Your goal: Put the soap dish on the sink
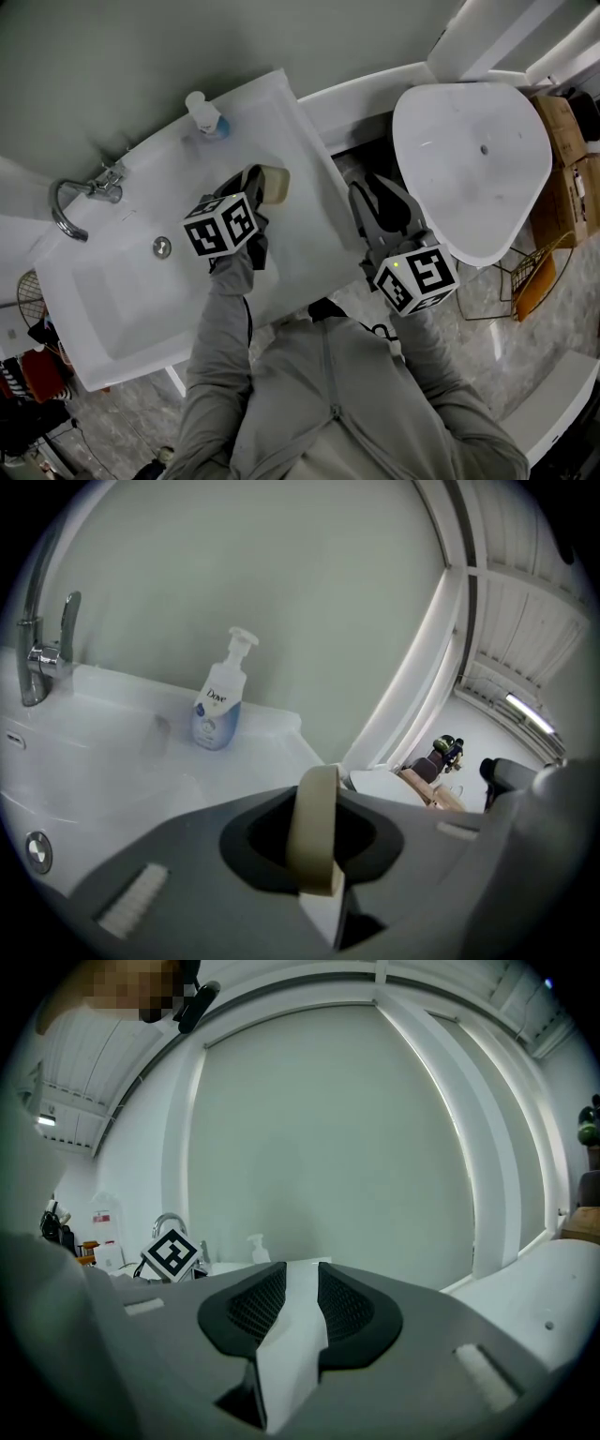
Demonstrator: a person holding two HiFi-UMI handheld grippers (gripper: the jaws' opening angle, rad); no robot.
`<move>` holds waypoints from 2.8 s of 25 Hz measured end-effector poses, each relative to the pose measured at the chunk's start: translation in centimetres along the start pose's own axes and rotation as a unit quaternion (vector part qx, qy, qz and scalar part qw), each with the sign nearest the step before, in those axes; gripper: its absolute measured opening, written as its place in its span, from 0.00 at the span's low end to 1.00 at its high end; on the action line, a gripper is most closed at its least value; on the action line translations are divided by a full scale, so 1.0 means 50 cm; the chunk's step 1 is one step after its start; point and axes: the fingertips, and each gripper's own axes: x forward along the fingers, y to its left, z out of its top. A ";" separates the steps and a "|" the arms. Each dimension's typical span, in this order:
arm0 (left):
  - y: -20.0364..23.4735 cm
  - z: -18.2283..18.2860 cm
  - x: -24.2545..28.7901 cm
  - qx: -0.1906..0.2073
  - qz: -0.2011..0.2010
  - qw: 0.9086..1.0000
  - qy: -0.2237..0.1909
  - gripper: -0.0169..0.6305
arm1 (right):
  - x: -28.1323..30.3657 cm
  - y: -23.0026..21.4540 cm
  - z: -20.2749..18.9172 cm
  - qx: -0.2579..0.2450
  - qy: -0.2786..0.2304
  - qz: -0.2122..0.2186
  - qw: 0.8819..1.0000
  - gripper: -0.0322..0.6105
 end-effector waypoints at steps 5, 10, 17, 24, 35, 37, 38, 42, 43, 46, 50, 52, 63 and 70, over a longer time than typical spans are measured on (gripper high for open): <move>0.007 -0.012 0.028 0.002 0.003 1.000 0.020 0.17 | 0.006 -0.007 -0.008 0.001 0.006 -0.004 1.000 0.18; 0.003 -0.020 0.049 0.019 0.006 0.999 0.030 0.18 | 0.007 -0.015 -0.013 0.004 0.008 -0.008 1.000 0.18; 0.004 -0.015 0.062 0.026 0.003 0.999 0.034 0.18 | 0.010 -0.022 -0.013 0.004 0.009 -0.013 1.000 0.18; 0.008 -0.020 0.069 0.041 -0.002 0.998 0.037 0.32 | 0.015 -0.021 -0.017 0.005 0.011 -0.013 1.000 0.18; 0.006 -0.015 0.059 0.053 0.005 0.998 0.030 0.32 | 0.008 -0.015 -0.010 0.003 0.009 -0.012 1.000 0.18; 0.001 -0.010 0.050 0.057 0.004 0.998 0.025 0.33 | 0.006 -0.012 -0.009 0.003 0.006 -0.011 1.000 0.18; -0.001 -0.006 0.045 0.059 0.004 0.998 0.022 0.33 | 0.005 -0.010 -0.008 0.003 0.006 -0.009 1.000 0.18; -0.009 0.010 0.018 0.070 0.005 0.998 0.005 0.34 | 0.006 0.001 -0.004 0.000 0.005 -0.005 1.000 0.18; -0.010 0.015 0.010 0.073 0.006 0.997 0.000 0.34 | 0.007 0.006 -0.002 -0.001 0.004 -0.003 1.000 0.18; -0.016 0.030 -0.020 0.087 0.010 0.996 -0.019 0.34 | 0.006 0.018 0.002 -0.004 -0.001 0.003 1.000 0.18; -0.028 0.047 -0.067 0.109 0.016 0.993 -0.044 0.35 | 0.003 0.035 0.010 -0.008 -0.005 0.010 1.000 0.18; -0.032 0.056 -0.092 0.121 0.018 0.991 -0.057 0.37 | 0.004 0.044 0.014 -0.011 -0.007 0.014 1.000 0.18; -0.084 0.095 -0.245 0.196 0.021 0.972 -0.129 0.42 | -0.017 0.088 0.024 -0.023 -0.015 0.028 0.999 0.18; -0.111 0.111 -0.330 0.207 0.024 0.963 -0.171 0.42 | -0.037 0.118 0.034 -0.029 -0.024 0.034 0.999 0.18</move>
